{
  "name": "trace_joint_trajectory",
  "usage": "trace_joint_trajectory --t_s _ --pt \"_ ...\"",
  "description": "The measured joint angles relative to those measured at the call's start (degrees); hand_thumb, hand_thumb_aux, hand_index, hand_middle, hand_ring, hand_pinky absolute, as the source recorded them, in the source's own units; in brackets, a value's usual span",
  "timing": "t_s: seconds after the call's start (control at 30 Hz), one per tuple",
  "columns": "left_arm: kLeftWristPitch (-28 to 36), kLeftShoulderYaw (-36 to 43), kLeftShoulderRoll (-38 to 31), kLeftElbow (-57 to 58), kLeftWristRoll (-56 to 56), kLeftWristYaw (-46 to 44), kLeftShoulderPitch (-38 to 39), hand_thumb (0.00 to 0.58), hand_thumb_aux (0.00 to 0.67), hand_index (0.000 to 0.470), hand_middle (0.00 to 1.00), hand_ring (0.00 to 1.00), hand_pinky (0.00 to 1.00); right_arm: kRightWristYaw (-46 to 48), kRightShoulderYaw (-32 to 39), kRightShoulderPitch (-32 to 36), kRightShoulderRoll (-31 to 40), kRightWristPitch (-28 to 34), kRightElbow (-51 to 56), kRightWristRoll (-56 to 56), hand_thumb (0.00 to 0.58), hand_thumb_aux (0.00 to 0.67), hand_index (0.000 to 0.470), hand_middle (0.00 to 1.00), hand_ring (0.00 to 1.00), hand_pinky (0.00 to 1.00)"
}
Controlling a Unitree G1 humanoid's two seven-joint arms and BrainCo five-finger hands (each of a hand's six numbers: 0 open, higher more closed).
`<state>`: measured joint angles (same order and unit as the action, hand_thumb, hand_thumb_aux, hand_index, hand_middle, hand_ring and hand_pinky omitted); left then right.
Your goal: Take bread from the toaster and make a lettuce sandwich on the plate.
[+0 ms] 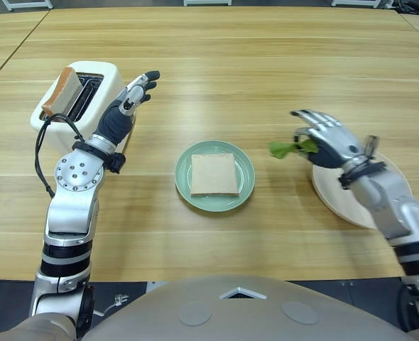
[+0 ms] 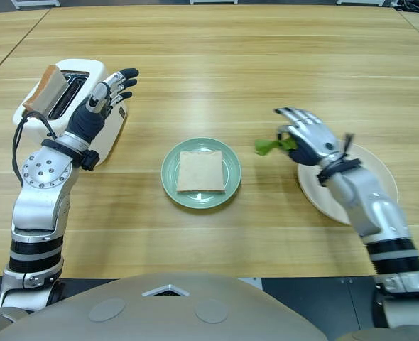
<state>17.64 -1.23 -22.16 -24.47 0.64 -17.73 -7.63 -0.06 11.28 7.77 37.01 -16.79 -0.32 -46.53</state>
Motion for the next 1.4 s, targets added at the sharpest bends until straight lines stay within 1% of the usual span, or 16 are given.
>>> trace_joint_trajectory --t_s 0.1,0.2,0.33,0.43,0.57,0.7,0.77,0.8,0.83,0.87,0.9,0.93,1.13,1.23,1.33,1.4 --pt "-1.1 1.0 0.4 2.1 -1.6 0.8 -1.5 0.000 0.000 0.000 0.00 0.00 0.00 -1.5 6.1 7.6 -7.2 0.3 6.2 -3.1 0.580 0.670 0.470 0.00 0.00 0.00" --pt "-2.3 1.6 0.8 3.8 -1.7 1.1 -2.9 0.000 0.000 0.000 0.00 0.00 0.00 -3.7 11.0 10.7 -11.9 0.0 10.6 -5.5 0.580 0.670 0.470 0.00 0.00 0.00" --pt "-2.9 2.8 1.1 4.9 -1.8 1.3 -4.1 0.000 0.000 0.000 0.00 0.00 0.00 -4.6 15.2 10.6 -15.0 -0.9 10.6 -7.5 0.580 0.670 0.470 0.00 0.00 0.00" --pt "-3.1 3.5 1.4 5.4 -2.9 1.4 -4.7 0.000 0.000 0.000 0.00 0.00 0.00 -4.0 16.7 9.0 -14.9 -0.8 7.4 -8.7 0.580 0.670 0.470 0.00 0.00 0.00" --pt "-3.3 3.6 1.5 5.7 -3.4 1.4 -5.3 0.000 0.000 0.000 0.00 0.00 0.00 -1.2 17.7 5.1 -14.0 -0.2 2.0 -9.3 0.580 0.670 0.470 0.00 0.00 0.00" --pt "-3.4 3.5 1.5 6.2 -3.5 1.4 -5.9 0.000 0.000 0.000 0.00 0.00 0.00 0.9 18.9 4.0 -13.3 0.8 0.3 -11.1 0.580 0.670 0.470 0.00 0.00 0.00" --pt "-3.4 3.4 1.5 6.2 -3.6 1.3 -5.9 0.000 0.000 0.000 0.00 0.00 0.00 1.8 19.6 3.8 -12.8 1.4 0.5 -12.1 0.565 0.562 0.394 0.00 0.00 0.00" --pt "-3.4 3.1 1.4 6.2 -3.8 1.3 -5.9 0.000 0.000 0.000 0.00 0.00 0.00 2.1 19.7 3.7 -12.6 1.5 0.6 -12.2 0.526 0.465 0.326 0.00 0.00 0.00" --pt "-3.4 2.9 1.2 6.1 -3.8 1.2 -5.9 0.000 0.000 0.000 0.00 0.00 0.00 2.5 19.7 3.6 -12.3 1.6 0.8 -12.2 0.491 0.407 0.286 0.00 0.00 0.00" --pt "-3.4 2.8 1.1 6.1 -3.8 1.2 -5.9 0.000 0.000 0.000 0.00 0.00 0.00 2.6 19.7 3.6 -12.0 1.7 0.8 -12.3 0.460 0.365 0.256 0.00 0.00 0.00" --pt "-3.4 2.4 0.9 6.0 -3.8 1.1 -5.9 0.000 0.000 0.000 0.00 0.00 0.00 2.8 19.7 3.6 -11.3 1.9 0.8 -12.8 0.187 0.118 0.083 0.00 0.00 0.00" --pt "-3.4 2.1 0.8 5.7 -3.8 1.1 -5.9 0.000 0.000 0.000 0.00 0.00 0.00 3.1 19.7 3.6 -10.7 2.1 0.8 -13.2 0.000 0.000 0.000 0.00 0.00 0.00" --pt "-3.1 -0.6 -0.8 1.8 -3.8 0.4 -5.8 0.000 0.000 0.000 0.00 0.00 0.00 5.5 17.4 2.1 -7.7 3.0 -3.2 -12.9 0.000 0.000 0.000 0.00 0.00 0.00" --pt "-3.1 -4.2 -4.7 -2.7 -4.6 -0.3 -5.0 0.000 0.000 0.000 0.00 0.00 0.00 6.2 14.6 -0.5 -5.3 3.6 -6.9 -11.9 0.000 0.000 0.000 0.00 0.00 0.00" --pt "-6.0 -8.1 -11.0 -5.3 -9.5 -1.0 -2.3 0.000 0.000 0.000 0.00 0.00 0.00 5.7 9.1 -4.6 -3.1 4.3 -12.2 -9.6 0.000 0.000 0.000 0.00 0.00 0.00" --pt "-8.6 -13.8 -14.1 -5.5 -11.6 -0.2 -0.9 0.000 0.000 0.000 0.00 0.00 0.00 4.4 4.4 -8.3 -1.6 4.4 -14.9 -7.2 0.000 0.000 0.000 0.00 0.00 0.00"
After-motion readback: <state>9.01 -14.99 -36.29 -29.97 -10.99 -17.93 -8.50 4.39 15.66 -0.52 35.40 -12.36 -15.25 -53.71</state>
